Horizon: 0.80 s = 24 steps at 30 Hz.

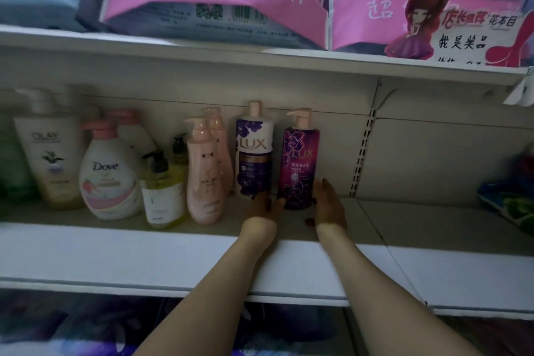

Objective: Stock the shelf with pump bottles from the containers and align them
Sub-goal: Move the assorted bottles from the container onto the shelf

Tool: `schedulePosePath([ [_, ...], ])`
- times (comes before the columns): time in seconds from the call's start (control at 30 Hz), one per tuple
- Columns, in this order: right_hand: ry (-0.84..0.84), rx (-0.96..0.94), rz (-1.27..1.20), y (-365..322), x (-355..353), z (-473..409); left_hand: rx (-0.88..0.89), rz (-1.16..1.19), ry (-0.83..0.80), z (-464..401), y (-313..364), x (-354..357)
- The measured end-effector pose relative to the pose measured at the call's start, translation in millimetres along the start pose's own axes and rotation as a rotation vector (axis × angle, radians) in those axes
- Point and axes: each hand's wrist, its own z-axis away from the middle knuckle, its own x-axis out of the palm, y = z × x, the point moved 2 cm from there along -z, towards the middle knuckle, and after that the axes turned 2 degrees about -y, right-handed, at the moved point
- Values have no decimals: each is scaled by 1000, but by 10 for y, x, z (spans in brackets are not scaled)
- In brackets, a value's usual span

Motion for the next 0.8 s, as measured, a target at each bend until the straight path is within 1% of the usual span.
schedulePosePath([
  [0.07,16,31,-88,-8,-29,-9,-6,35,5,170,-44,-65],
  [0.13,45,65,-150,-26,-72,49,21,1,46,361,-79,-138],
  [0.17,34,55,-117,-30,-88,112,40,-31,68,455,-83,-177],
  [0.23,-67,-1,22,-39,-98,334,46,-56,98,616,-84,-226],
  [0.3,-147,-35,109,-79,-137,637,57,-90,122,760,-62,-239],
  [0.37,-170,-37,155,-107,-229,886,56,-126,145,934,-31,-229],
  [0.47,-192,-38,196,-129,-357,1237,58,-111,184,1250,-10,-171],
  [0.53,-197,-95,210,-111,-406,1546,90,-61,218,1502,2,-132],
  [0.63,-192,-295,213,-27,-446,2081,171,70,292,1937,-28,-96],
  [0.7,-189,-362,246,158,-522,2401,226,94,372,2258,-202,-51],
  [0.73,-197,-362,264,306,-570,2533,227,87,415,2421,-357,-10],
  [0.8,-213,-297,302,679,-679,2765,151,90,458,2748,-793,98],
])
